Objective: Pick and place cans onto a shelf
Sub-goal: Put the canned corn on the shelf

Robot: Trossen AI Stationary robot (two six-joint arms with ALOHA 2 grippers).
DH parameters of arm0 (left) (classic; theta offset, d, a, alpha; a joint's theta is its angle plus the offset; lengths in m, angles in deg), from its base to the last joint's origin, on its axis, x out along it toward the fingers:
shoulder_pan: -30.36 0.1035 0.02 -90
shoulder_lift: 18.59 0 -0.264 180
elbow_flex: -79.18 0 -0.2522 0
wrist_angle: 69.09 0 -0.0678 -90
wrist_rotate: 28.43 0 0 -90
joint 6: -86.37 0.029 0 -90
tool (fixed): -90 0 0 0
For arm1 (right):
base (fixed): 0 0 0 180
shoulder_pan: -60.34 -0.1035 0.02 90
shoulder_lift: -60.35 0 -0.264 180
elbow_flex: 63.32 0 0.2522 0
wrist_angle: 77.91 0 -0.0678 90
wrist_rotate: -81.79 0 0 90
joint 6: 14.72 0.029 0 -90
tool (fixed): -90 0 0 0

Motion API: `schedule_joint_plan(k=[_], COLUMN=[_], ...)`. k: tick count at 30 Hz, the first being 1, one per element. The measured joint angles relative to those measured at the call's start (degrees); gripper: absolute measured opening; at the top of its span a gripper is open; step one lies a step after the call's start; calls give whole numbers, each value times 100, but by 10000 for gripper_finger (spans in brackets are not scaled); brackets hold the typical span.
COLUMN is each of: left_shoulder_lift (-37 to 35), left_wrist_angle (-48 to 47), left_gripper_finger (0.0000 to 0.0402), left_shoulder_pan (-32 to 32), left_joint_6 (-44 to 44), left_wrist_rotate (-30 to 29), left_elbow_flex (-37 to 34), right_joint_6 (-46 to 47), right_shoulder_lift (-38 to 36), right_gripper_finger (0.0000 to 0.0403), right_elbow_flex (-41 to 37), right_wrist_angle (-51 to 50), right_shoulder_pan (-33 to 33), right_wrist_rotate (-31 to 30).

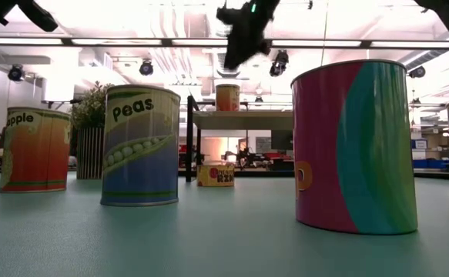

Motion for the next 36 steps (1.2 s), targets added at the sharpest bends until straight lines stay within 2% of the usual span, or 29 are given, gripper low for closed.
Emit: schedule_joint_plan(k=[3,5,11,36], left_shoulder_lift=[0,0,0,0], left_wrist_angle=[0,0,0,37], left_gripper_finger=[0,0,0,0], left_shoulder_pan=[-1,0,0,-1], left_joint_6=[0,0,0,1], left_wrist_rotate=[2,0,2,1], left_elbow_flex=[0,0,0,0], right_joint_6=[-279,-381,-681,-842], right_shoulder_lift=[18,-2,-15,-2], right_gripper_finger=[25,16,9,8], right_elbow_flex=[-642,-937,-1335,-1398], right_wrist_angle=[699,1151,1695,2209], right_shoulder_pan=[2,54,259,535], right_wrist_rotate=[-368,-476,-962,-941])
